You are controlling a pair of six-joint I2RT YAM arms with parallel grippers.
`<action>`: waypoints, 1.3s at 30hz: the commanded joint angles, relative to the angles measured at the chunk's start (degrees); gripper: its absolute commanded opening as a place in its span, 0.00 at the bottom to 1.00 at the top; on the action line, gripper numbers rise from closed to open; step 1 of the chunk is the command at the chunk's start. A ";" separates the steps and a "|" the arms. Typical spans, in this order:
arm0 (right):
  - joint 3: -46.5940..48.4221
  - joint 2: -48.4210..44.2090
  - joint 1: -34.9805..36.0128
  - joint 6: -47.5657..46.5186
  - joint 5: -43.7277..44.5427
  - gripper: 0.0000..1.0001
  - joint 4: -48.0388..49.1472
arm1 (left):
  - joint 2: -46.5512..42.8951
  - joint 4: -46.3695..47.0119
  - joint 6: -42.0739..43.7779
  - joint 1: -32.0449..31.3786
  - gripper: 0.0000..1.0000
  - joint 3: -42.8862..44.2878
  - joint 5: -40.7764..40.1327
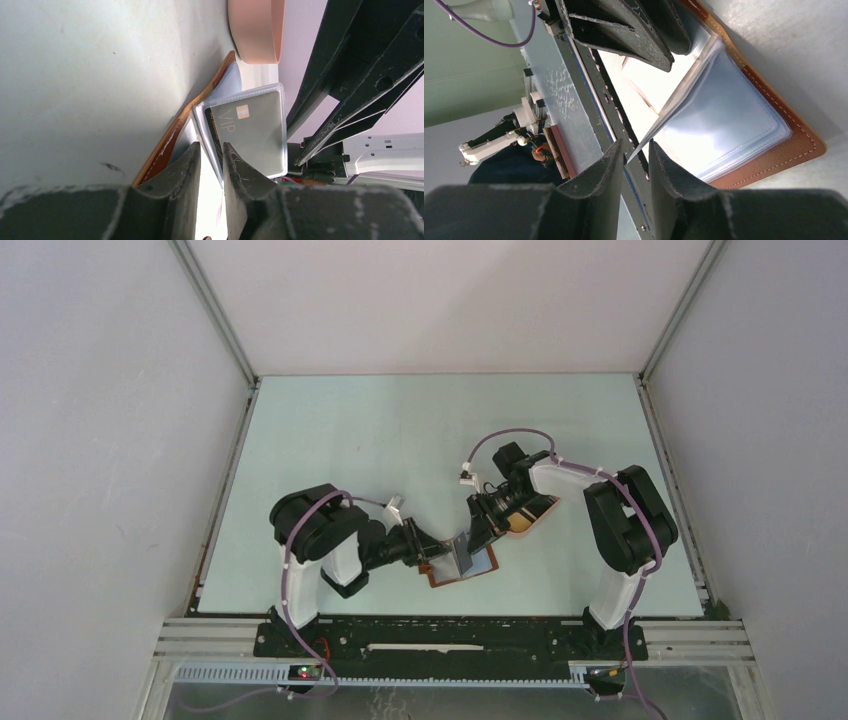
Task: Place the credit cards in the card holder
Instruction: Turn over the card slot in the card holder.
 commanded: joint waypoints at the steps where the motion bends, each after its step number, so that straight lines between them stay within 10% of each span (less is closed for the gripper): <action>1: 2.03 0.39 -0.10 -0.65 -2.86 0.33 -0.65 | -2.07 -1.78 0.99 -0.06 0.30 -1.80 0.34; 22: 5.01 5.68 3.11 -3.35 -9.44 0.33 -3.91 | -7.05 2.37 -1.76 -0.13 0.53 -3.80 2.47; 39: 4.57 3.68 4.02 -0.21 6.41 0.24 -0.31 | -6.35 2.37 -2.14 -0.12 0.53 -4.64 1.11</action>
